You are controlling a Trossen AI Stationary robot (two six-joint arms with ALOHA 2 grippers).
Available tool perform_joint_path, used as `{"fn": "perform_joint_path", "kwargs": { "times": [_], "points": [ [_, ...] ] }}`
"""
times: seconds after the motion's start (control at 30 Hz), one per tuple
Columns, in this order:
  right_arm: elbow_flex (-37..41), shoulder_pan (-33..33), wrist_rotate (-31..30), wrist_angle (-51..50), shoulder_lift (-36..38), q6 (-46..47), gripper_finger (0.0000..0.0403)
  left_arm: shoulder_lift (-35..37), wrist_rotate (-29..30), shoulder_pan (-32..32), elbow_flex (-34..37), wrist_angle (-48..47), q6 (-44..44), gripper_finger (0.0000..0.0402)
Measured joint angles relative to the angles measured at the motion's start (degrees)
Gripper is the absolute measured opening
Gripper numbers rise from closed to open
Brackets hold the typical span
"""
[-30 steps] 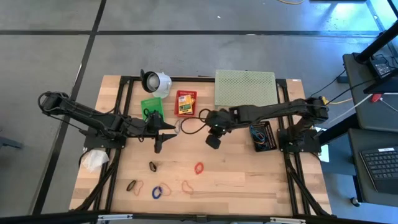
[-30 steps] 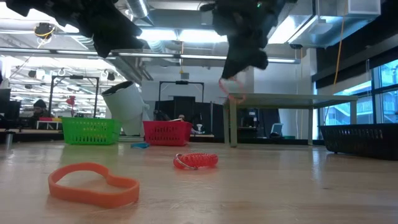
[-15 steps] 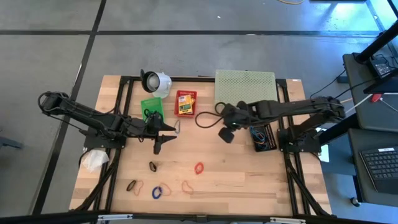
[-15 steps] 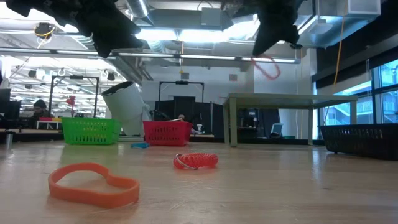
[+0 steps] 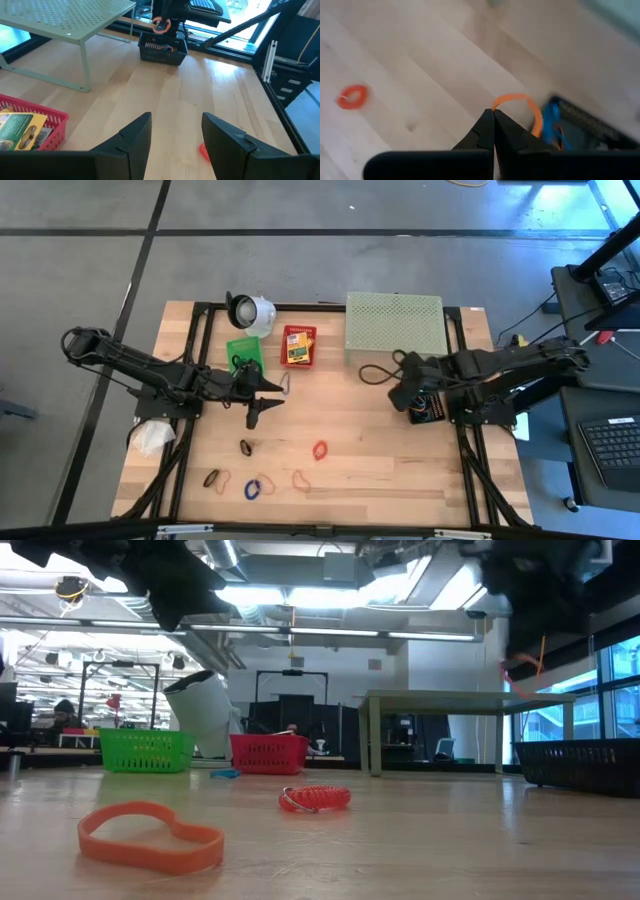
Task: Pick & Place Office Desk Supplies
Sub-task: Put the orange rubber band into the black basket
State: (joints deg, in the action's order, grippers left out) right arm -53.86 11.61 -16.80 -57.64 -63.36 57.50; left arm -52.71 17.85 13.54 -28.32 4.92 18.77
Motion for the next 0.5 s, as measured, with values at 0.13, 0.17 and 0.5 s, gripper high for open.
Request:
{"fn": "perform_joint_path", "kwargs": {
  "times": [0.13,0.17,0.5],
  "points": [
    [5.9,2.4,2.1,-1.6,3.8,7.5,0.0,0.0,0.0,0.0,0.0,0.0,0.0,0.0169],
    [7.2,3.0,2.6,-2.0,4.3,9.1,0.0,0.0,0.0,0.0,0.0,0.0,0.0,0.0169],
    [16.1,5.5,6.9,-1.8,3.6,18.0,0.0,0.0,0.0,0.0,0.0,0.0,0.0,0.0169]
  ]
}}
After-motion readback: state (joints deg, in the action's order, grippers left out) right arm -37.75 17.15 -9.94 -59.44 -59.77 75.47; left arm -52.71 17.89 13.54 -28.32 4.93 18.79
